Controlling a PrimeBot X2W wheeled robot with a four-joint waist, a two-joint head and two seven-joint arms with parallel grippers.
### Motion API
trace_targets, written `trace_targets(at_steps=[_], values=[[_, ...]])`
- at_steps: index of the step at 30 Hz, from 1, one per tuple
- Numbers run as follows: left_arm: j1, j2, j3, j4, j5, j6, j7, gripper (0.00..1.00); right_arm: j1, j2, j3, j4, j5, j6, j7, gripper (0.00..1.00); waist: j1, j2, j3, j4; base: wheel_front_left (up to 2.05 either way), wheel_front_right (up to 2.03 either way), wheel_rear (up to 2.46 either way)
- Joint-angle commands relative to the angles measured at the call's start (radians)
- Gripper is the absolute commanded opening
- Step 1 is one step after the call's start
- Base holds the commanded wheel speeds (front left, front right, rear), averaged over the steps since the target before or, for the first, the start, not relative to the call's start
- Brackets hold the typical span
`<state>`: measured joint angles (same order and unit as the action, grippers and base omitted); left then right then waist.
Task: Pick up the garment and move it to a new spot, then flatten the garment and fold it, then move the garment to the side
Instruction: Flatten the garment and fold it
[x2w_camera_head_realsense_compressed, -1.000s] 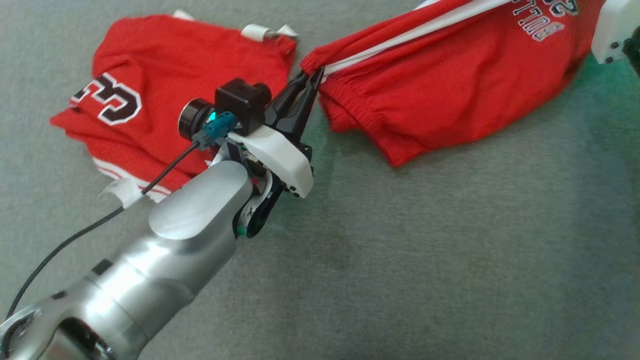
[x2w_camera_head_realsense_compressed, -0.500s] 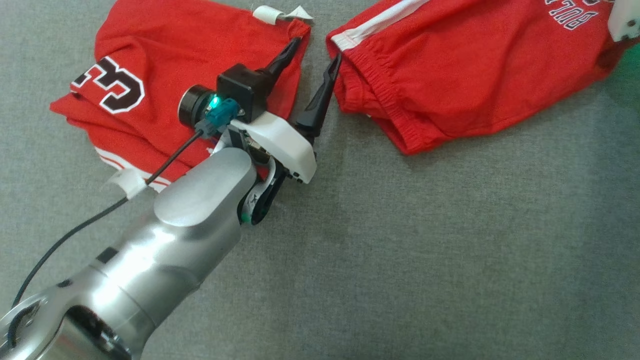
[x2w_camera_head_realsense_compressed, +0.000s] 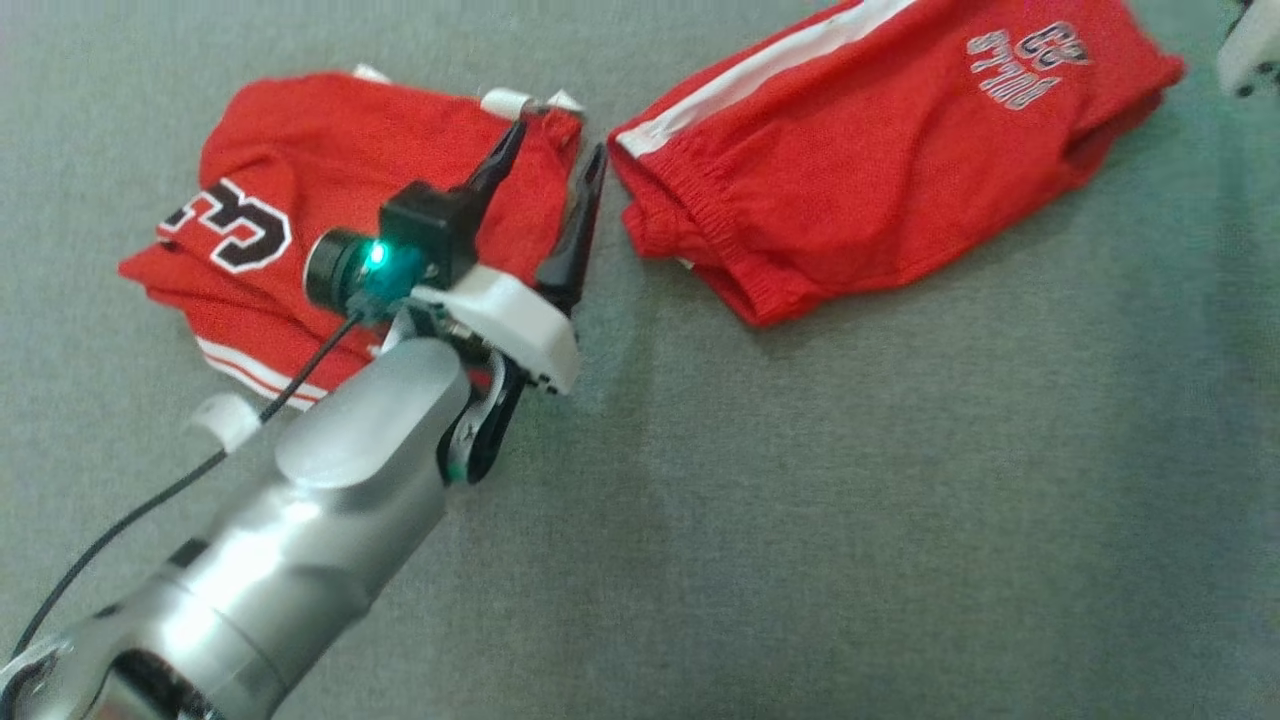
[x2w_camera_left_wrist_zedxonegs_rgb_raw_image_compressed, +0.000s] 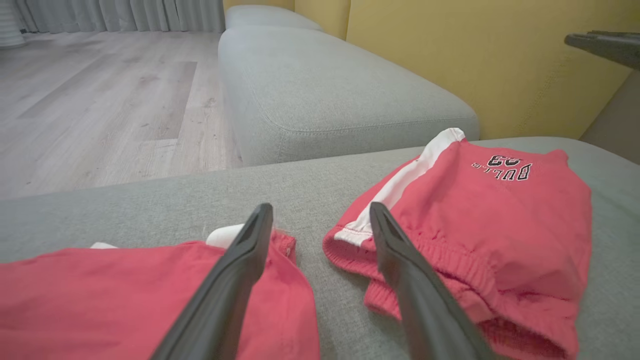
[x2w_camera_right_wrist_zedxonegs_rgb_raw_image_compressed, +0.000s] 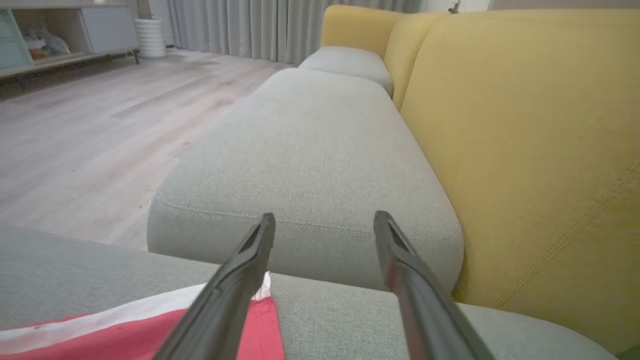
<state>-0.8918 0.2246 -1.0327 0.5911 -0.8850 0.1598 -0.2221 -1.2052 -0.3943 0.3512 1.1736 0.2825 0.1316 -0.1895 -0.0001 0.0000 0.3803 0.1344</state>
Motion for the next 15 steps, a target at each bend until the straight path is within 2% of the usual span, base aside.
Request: trace_targets(at_steps=[1,5,10,15], values=[[-0.02,0.035,0.04,-0.017,-0.004,0.006,-0.011,1.0,0.016,0.011,0.004,-0.027,0.008,-0.001,-0.013,1.0,0.0001,0.0,-0.04,-0.024,0.0,0.0,0.0],[0.012,0.054,0.081,-0.035,-0.014,0.031,-0.027,1.0,0.058,0.033,-0.013,-0.081,0.058,-0.001,-0.053,1.0,0.0001,0.0,-0.105,-0.045,0.0,0.0,0.0],[0.076,0.081,0.174,-0.098,-0.006,0.077,-0.038,1.0,0.155,0.074,-0.06,-0.209,0.123,-0.001,-0.07,1.0,0.0001,0.0,-0.187,-0.069,0.0,0.0,0.0],[0.2,0.091,0.321,-0.224,0.092,0.129,-0.039,1.0,0.325,0.134,-0.171,-0.404,0.146,-0.001,-0.072,1.0,0.0001,0.0,-0.243,-0.085,0.0,0.0,0.0]])
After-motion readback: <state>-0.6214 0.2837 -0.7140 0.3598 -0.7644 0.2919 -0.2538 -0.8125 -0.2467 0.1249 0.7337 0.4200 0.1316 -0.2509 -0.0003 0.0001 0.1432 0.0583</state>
